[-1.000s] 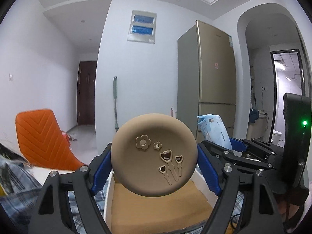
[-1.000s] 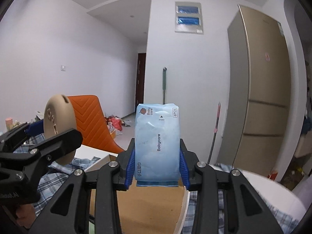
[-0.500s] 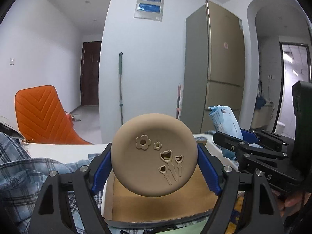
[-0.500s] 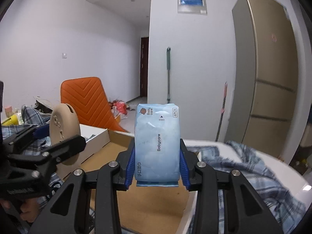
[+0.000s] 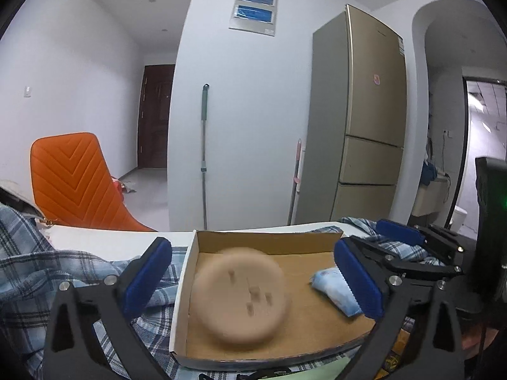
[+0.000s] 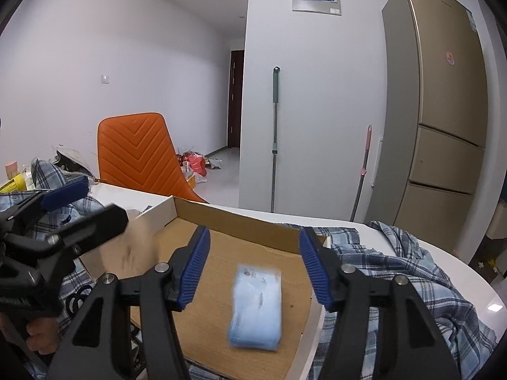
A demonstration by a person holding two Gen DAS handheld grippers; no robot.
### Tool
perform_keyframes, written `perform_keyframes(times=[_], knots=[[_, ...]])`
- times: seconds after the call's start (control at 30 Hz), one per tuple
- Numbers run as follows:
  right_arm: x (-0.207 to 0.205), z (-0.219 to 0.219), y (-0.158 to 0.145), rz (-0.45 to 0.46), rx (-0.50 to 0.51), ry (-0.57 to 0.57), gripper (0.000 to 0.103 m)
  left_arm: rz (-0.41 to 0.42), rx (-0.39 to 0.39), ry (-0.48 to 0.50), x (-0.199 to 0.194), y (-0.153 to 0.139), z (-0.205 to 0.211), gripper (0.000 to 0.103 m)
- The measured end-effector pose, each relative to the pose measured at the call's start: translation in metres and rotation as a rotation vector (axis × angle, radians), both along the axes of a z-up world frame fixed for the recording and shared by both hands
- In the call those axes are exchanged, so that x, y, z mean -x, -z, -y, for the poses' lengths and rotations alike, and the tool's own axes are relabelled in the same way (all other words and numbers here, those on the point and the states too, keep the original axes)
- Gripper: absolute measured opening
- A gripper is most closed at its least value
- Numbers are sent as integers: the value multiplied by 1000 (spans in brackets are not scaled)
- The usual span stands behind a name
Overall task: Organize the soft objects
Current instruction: 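Carry coaster and wipes over the box and open both grippers to drop them, then move the right gripper to the white rabbit cable holder and grasp it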
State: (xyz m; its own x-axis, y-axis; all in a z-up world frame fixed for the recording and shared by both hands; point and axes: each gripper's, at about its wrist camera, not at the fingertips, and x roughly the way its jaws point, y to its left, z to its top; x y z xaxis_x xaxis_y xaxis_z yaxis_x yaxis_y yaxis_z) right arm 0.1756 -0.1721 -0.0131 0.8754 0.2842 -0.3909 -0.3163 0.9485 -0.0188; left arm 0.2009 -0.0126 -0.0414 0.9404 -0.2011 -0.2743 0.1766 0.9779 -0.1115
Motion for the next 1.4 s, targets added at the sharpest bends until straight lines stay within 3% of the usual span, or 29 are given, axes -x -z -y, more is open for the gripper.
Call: perform_keyframes(times=[0.23,0.33,0.57,0.63,0.87,1.13,1.4], knots=[[1,1,-3,1,-8,7,58,7,-11,14,5,1,2,103],[4,4,-7,15,-13,10,58,70,-54,-24,17,-8,8,103],[22,17,-48,55,-85,2,58,195,1,-107,58,-61,1,103],[32,21,-61,78,-81,7,58,203,21,-108,72,-78,-1,103],[82,38,-98,147,-63,-23,58,175,-29,-83,116,-105,9,103],[127,61,-104,143,-82,4,58,140,-19,-69,167,-97,19,103],[129,66,-60,63,-56,15,58,65,-66,-56,159,-53,30,103]])
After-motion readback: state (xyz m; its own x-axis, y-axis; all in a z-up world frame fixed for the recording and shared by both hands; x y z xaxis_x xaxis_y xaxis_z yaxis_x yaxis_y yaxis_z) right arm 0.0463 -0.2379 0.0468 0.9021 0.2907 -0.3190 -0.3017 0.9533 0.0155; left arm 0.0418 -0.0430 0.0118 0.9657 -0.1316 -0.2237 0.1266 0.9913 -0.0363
